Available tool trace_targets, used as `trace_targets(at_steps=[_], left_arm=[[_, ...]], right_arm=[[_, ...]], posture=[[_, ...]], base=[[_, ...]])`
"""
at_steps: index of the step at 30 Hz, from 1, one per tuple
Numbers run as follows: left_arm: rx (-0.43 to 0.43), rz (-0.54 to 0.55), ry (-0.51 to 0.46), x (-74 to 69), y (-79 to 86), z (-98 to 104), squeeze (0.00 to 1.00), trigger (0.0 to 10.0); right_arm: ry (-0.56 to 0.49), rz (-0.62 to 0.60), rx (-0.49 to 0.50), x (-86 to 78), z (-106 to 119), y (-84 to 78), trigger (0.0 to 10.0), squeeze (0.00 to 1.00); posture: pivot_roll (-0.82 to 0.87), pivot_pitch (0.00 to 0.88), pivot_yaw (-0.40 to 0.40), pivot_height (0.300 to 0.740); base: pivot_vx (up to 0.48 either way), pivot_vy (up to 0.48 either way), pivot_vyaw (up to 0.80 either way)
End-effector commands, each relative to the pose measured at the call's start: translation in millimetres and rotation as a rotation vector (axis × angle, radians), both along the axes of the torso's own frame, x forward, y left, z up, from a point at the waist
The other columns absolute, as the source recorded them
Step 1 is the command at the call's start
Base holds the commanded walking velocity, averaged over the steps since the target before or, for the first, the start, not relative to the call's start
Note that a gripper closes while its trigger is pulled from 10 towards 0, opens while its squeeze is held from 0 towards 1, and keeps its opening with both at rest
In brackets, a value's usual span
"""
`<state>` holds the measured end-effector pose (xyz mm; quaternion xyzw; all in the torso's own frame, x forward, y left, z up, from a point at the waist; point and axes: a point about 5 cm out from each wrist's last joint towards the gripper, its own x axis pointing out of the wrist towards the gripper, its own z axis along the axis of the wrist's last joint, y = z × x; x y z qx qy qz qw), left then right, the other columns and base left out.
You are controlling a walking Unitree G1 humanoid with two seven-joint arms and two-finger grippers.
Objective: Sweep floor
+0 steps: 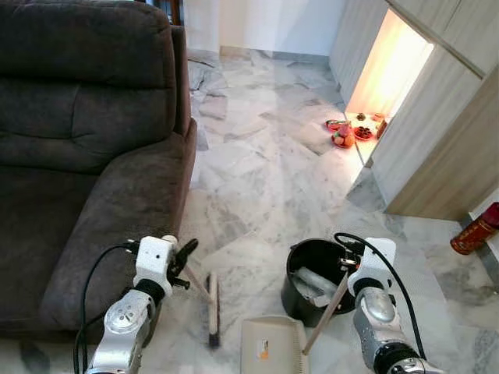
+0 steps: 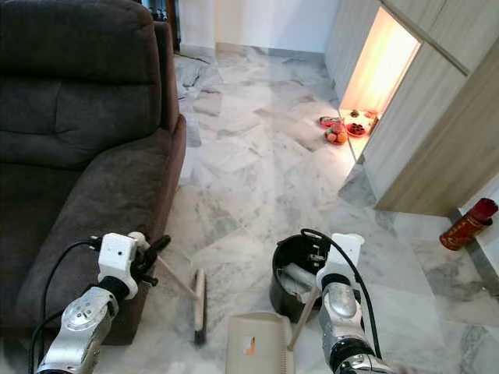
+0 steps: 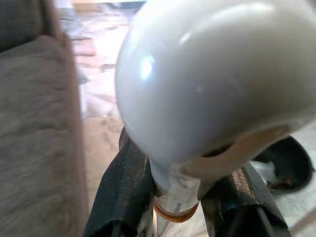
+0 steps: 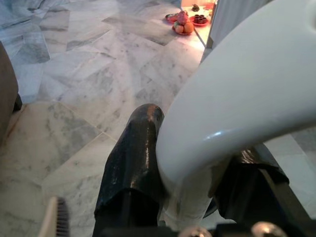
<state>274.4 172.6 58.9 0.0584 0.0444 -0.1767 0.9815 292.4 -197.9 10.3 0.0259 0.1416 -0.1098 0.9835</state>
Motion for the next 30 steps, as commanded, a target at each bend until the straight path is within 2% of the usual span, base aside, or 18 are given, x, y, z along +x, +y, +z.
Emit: trace_targets(at_steps=[1, 9, 15, 19, 24, 27, 30], left_arm=[[0.016, -0.057, -0.024, 0.3, -6.5, 6.9, 0.00, 10.0], [0.055, -0.127, -0.005, -1.7, -7.5, 9.5, 0.00, 10.0], [0.108, -0.127, 0.018, -6.4, 4.9, 7.3, 0.00, 10.0], [0.151, -0.099, 0.029, -9.2, 19.0, 9.5, 0.00, 10.0], [0.167, -0.084, 0.031, -11.7, 23.9, 9.8, 0.00, 10.0], [0.155, -0.059, 0.014, -11.4, 22.5, 11.3, 0.00, 10.0], [0.083, 0.029, -0.032, -8.2, 17.1, 13.5, 0.00, 10.0]], right_arm=[[-0.033, -0.009, -0.010, 0.8, 3.9, -3.1, 10.0, 0.00], [-0.034, -0.004, -0.006, 1.7, 4.4, -1.9, 10.0, 0.00], [-0.025, -0.002, -0.005, 1.4, 3.7, -3.4, 10.0, 0.00], [-0.023, 0.004, -0.005, 1.4, 3.4, -2.4, 10.0, 0.00], [-0.021, 0.007, -0.004, 1.8, 3.4, -1.6, 10.0, 0.00], [-0.021, 0.010, -0.003, 2.4, 3.8, -1.0, 10.0, 0.00], [-0.024, 0.010, -0.001, 2.9, 4.3, -0.9, 10.0, 0.00]], posture=[[0.08, 0.000, -0.088, 0.740], [0.09, 0.000, -0.091, 0.740], [0.10, 0.008, -0.098, 0.740], [0.10, 0.020, -0.104, 0.740], [0.11, 0.025, -0.106, 0.740], [0.11, 0.028, -0.108, 0.740], [0.11, 0.031, -0.109, 0.740]], base=[[0.000, 0.000, 0.00], [0.000, 0.000, 0.00], [0.000, 0.000, 0.00], [0.000, 0.000, 0.00], [0.000, 0.000, 0.00], [0.000, 0.000, 0.00], [0.000, 0.000, 0.00]])
